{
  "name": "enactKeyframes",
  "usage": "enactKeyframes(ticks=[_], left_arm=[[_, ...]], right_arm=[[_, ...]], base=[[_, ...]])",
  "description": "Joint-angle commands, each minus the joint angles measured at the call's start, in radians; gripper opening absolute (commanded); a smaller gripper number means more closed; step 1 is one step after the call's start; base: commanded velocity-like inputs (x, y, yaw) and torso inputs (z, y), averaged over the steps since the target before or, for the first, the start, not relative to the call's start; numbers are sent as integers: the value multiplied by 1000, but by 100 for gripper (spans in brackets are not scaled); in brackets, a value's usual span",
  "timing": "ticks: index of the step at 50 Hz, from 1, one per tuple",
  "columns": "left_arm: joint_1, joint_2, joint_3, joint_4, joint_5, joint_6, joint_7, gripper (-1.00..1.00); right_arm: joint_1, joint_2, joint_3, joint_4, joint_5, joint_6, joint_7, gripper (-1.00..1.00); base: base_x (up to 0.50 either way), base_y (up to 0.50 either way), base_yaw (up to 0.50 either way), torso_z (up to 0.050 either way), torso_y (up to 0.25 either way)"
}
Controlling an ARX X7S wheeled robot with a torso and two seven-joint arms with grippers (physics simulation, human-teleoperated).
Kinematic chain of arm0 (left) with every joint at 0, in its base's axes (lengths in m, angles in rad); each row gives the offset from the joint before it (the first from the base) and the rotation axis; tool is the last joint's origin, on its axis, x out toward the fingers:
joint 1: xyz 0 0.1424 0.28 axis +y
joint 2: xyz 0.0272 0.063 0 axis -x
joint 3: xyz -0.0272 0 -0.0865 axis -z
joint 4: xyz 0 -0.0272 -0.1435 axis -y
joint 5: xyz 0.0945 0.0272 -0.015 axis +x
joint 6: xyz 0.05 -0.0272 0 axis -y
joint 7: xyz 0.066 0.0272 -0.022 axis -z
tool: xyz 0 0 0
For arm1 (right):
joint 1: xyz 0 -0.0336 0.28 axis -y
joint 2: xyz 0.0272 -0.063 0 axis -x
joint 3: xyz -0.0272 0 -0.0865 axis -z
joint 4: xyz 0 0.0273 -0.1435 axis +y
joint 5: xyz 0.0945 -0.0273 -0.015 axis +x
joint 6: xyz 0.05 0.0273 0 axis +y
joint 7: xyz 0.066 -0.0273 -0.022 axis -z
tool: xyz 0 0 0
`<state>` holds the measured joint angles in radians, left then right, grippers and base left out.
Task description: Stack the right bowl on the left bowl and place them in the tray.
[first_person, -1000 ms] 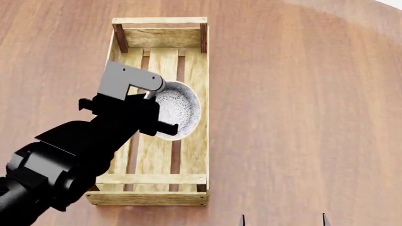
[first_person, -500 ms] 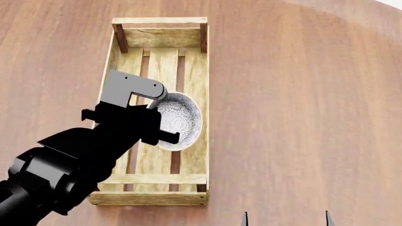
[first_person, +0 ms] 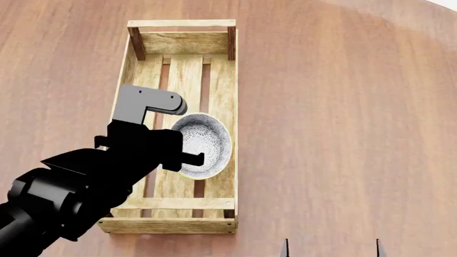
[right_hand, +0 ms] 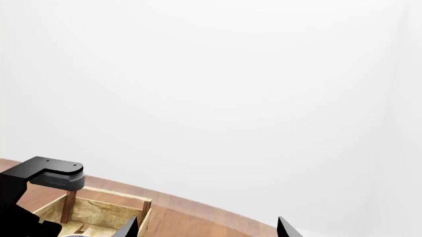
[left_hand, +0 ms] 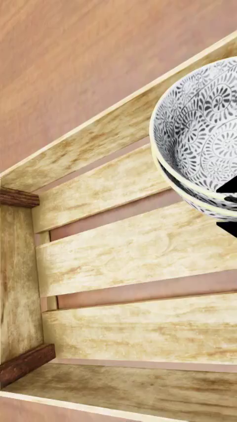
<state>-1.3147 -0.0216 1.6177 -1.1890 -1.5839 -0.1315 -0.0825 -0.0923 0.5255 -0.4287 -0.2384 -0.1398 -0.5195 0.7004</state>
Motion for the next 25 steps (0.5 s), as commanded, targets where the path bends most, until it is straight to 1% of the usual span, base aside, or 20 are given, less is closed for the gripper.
enactKeyframes(ticks=[1, 11, 12, 25], left_arm=[[0, 22, -46, -4, 18, -11, 4, -100], [6, 22, -48, -13, 22, -29, -9, -100], [5, 22, -48, -14, 22, -30, -9, 100], [-5, 22, -55, -5, 100, -11, -13, 100]], right_arm=[[4, -15, 27, 11, -10, -5, -17, 100], [-3, -12, 34, 18, -6, -16, -6, 100], [-4, -12, 34, 19, -6, -16, -5, 100], [-10, -8, 38, 14, -9, -19, 3, 100]], base=[[0, 0, 0, 0, 10], [0, 0, 0, 0, 0], [0, 0, 0, 0, 0], [0, 0, 0, 0, 0]])
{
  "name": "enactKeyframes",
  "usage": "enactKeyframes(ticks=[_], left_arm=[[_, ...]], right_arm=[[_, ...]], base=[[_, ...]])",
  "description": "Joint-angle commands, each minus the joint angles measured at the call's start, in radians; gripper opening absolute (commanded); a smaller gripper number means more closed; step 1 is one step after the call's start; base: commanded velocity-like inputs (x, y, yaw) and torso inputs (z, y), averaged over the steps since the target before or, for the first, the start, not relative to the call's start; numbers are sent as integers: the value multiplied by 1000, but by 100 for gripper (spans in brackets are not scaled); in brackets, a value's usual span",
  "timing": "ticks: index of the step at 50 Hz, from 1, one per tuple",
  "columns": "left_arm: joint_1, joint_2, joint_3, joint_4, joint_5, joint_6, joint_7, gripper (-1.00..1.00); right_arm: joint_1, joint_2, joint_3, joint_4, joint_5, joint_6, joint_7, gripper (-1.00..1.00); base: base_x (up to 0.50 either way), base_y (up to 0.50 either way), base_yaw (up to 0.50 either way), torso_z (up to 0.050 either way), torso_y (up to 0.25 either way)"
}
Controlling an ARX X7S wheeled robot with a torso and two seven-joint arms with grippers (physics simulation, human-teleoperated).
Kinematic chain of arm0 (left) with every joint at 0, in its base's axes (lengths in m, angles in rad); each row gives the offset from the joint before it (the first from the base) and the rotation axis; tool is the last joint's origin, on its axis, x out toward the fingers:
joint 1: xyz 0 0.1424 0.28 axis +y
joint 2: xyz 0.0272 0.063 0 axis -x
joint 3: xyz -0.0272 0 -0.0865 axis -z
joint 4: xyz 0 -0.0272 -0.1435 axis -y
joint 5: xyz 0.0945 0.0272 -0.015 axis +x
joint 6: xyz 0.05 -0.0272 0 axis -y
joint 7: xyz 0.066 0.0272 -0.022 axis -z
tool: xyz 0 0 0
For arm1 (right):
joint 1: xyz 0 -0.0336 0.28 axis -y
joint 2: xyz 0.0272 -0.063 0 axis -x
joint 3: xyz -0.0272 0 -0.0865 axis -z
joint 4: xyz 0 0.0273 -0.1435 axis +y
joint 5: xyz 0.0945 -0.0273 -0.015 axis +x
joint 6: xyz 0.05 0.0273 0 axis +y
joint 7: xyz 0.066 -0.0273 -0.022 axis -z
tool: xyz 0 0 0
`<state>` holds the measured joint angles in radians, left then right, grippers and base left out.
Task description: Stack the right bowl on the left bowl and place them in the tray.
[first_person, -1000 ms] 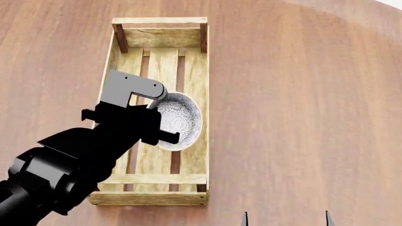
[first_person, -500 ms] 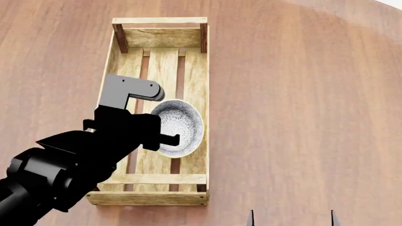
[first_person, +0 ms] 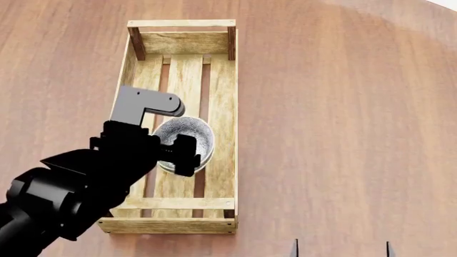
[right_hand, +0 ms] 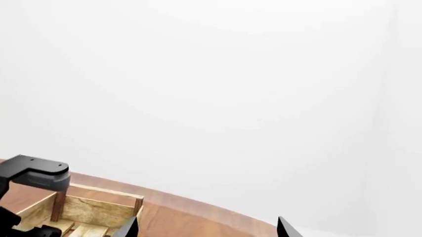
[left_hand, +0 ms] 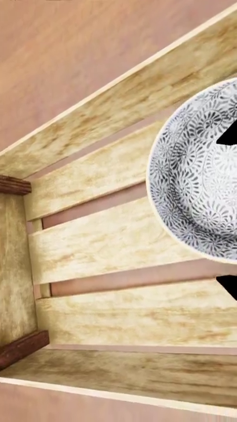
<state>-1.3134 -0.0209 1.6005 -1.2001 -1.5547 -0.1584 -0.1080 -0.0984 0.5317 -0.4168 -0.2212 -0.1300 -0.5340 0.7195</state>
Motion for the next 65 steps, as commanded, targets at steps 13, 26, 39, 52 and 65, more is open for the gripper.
enactKeyframes(ticks=[13, 26, 39, 52, 65], left_arm=[[-46, 21, -67, 34, 378, 120, -82, 100], [-103, 21, -87, 95, 413, 161, -101, 100], [-191, -346, -74, 893, 390, 46, -465, 100], [-192, -757, -27, 1592, 518, 31, -766, 100], [66, -1238, 97, 1934, 899, 280, -968, 100]], right_arm=[[-2, -14, 18, -36, -28, 19, -27, 100], [-70, -4, 20, -167, -95, 62, -21, 100], [-140, -5, -5, -283, -182, 79, -28, 100], [-177, 3, -15, -298, -208, 49, -13, 100], [-196, 14, 7, -282, -200, 34, 18, 100]], base=[[0, 0, 0, 0, 0], [0, 0, 0, 0, 0], [0, 0, 0, 0, 0], [0, 0, 0, 0, 0], [0, 0, 0, 0, 0]])
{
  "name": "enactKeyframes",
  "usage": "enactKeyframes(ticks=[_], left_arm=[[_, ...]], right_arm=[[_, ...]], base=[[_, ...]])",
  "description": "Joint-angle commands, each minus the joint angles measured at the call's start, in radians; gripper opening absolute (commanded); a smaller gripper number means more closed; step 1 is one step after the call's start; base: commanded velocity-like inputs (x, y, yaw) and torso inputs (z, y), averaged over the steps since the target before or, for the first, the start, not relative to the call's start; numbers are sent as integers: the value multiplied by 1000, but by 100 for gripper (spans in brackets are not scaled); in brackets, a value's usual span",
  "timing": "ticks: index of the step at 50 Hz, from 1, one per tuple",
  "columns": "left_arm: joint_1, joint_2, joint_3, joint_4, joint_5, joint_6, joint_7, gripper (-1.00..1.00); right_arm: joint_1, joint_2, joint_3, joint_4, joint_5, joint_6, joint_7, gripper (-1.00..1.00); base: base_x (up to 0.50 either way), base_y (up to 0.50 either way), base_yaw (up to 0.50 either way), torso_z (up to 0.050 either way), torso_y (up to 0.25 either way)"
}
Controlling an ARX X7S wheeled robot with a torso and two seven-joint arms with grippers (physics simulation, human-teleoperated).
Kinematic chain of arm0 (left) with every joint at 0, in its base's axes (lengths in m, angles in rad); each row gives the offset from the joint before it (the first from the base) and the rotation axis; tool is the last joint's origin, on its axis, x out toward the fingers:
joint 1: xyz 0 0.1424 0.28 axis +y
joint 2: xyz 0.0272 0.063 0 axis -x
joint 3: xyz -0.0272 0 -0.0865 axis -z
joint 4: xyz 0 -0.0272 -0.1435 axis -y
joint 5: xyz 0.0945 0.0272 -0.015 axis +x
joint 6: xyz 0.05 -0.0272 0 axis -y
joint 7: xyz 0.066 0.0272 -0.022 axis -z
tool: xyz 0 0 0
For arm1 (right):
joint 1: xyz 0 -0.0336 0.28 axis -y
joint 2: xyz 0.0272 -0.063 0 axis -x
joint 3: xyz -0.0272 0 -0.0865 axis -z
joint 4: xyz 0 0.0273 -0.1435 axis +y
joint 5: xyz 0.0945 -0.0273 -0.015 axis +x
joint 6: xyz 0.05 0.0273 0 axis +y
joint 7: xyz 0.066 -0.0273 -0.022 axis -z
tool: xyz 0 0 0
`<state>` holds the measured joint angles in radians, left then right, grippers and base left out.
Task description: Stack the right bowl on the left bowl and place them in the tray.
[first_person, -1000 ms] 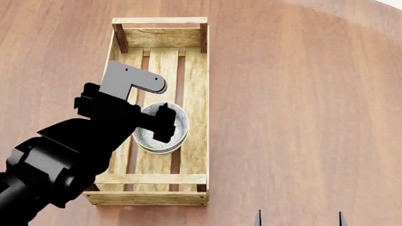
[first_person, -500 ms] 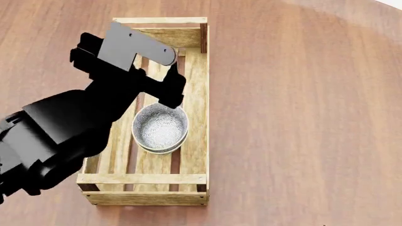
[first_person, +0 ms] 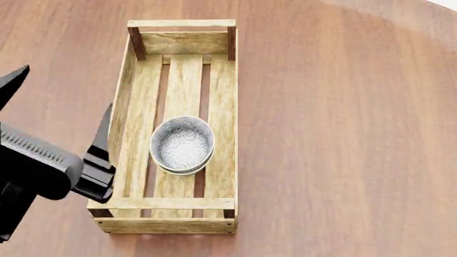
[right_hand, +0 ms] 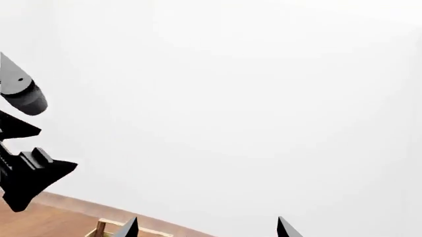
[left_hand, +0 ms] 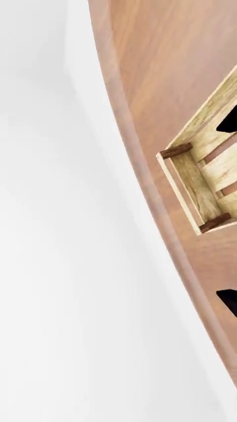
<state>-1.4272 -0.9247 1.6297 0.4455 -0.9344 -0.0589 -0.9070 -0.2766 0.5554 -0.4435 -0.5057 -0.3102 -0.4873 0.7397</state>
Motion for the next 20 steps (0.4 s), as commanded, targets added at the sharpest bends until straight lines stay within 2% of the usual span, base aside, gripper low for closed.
enactKeyframes(ticks=[1, 4, 6, 12, 14, 15, 17, 19, 20], left_arm=[[226, -372, 93, 275, 348, 206, -214, 100], [285, -422, 124, 258, 444, 221, -315, 100], [368, -457, 172, 232, 556, 261, -433, 100], [475, -469, 218, 189, 683, 233, -652, 100], [609, -498, 71, 182, 691, 267, -663, 100], [722, -510, -54, 186, 703, 252, -664, 100], [1017, -504, -354, 189, 731, 208, -664, 100], [1317, -478, -654, 149, 747, 267, -664, 100], [1467, -440, -804, 113, 778, 331, -663, 100]], right_arm=[[-19, -8, 38, 6, -17, -14, 2, 100], [-17, -8, 45, 17, -14, -14, 9, 100], [-18, -8, 49, 17, -14, -11, 12, 100], [-26, 0, 75, 44, -9, -26, 43, 100], [-37, 6, 95, 52, -8, -37, 65, 100], [-48, 8, 114, 58, -13, -48, 88, 100], [-62, 15, 136, 73, -6, -71, 117, 100], [-79, 27, 167, 96, 24, -105, 155, 100], [-96, 35, 195, 103, 34, -127, 183, 100]], base=[[0, 0, 0, 0, 0], [0, 0, 0, 0, 0], [0, 0, 0, 0, 0], [0, 0, 0, 0, 0], [0, 0, 0, 0, 0], [0, 0, 0, 0, 0], [0, 0, 0, 0, 0], [0, 0, 0, 0, 0], [0, 0, 0, 0, 0]])
